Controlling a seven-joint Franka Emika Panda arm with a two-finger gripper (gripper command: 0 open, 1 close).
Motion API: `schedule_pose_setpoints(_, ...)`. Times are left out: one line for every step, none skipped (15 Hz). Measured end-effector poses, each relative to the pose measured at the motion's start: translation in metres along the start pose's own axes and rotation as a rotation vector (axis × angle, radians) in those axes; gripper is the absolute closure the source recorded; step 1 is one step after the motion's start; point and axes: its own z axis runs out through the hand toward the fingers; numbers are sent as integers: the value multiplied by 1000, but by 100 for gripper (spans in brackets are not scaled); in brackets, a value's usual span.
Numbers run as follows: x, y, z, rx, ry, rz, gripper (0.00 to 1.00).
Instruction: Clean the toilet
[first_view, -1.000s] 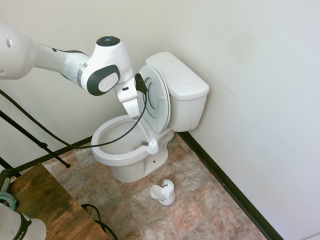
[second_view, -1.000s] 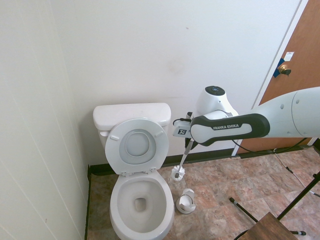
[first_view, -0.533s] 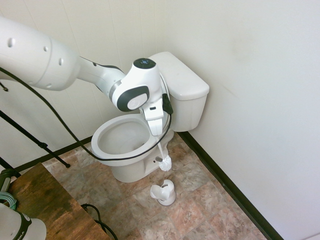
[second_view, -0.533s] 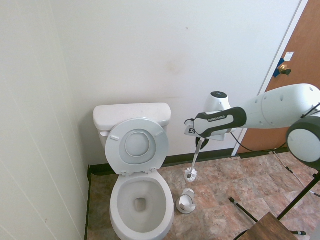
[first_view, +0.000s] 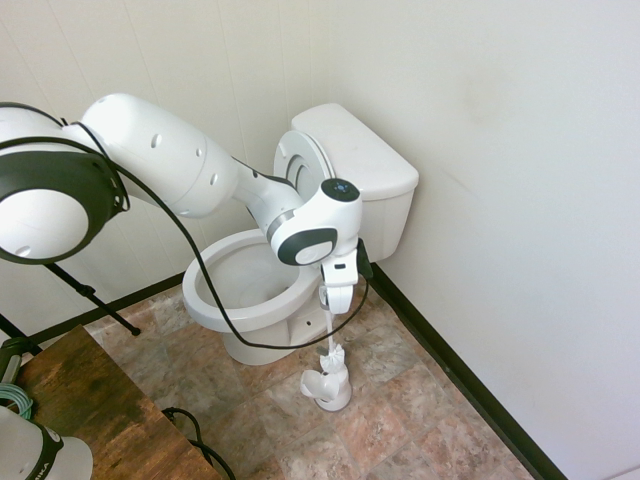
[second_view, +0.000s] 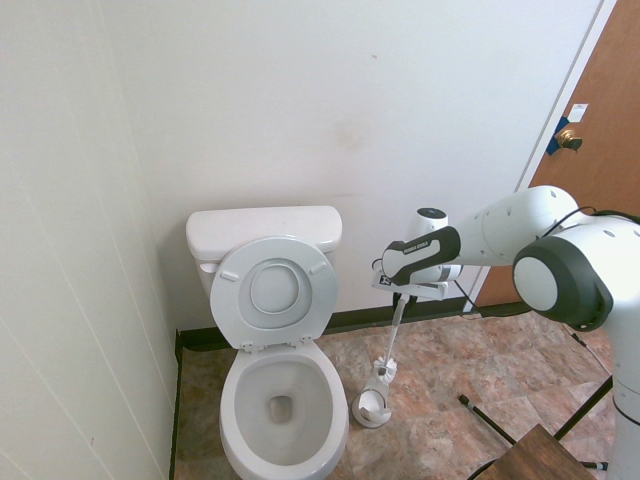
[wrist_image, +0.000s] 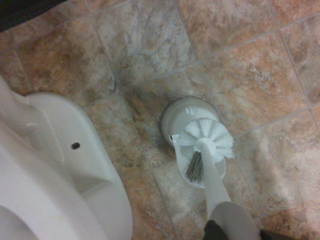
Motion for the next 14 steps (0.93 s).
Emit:
schedule_pose_setpoints(5, 1, 9, -10, -4, 1, 100)
schedule_pose_setpoints(8, 3, 18, -20, -9, 2, 100)
schedule_pose_setpoints(8, 5, 26, -31, -14, 1, 100)
schedule_pose_setpoints(9, 6, 33, -38, -20, 0, 100)
schedule_pose_setpoints(9, 7, 38, -44, -26, -2, 100)
schedule_pose_setpoints(9, 8, 44, -49, -29, -5, 100)
schedule_pose_setpoints(8, 7, 50, -54, -33, -5, 100)
schedule_pose_setpoints(9, 4, 57, -58, -37, -3, 100)
schedule_pose_setpoints(10, 0, 65, -65, -40, -2, 100)
schedule_pose_setpoints(11, -6, 73, -71, -44, -1, 100)
schedule_pose_setpoints(12, -13, 80, -77, -50, 1, 100)
schedule_pose_setpoints(12, -19, 87, -84, -58, 1, 100)
schedule_pose_setpoints(12, -25, 95, -94, -66, -1, 100)
schedule_pose_setpoints(13, -32, 104, -106, -76, 0, 100)
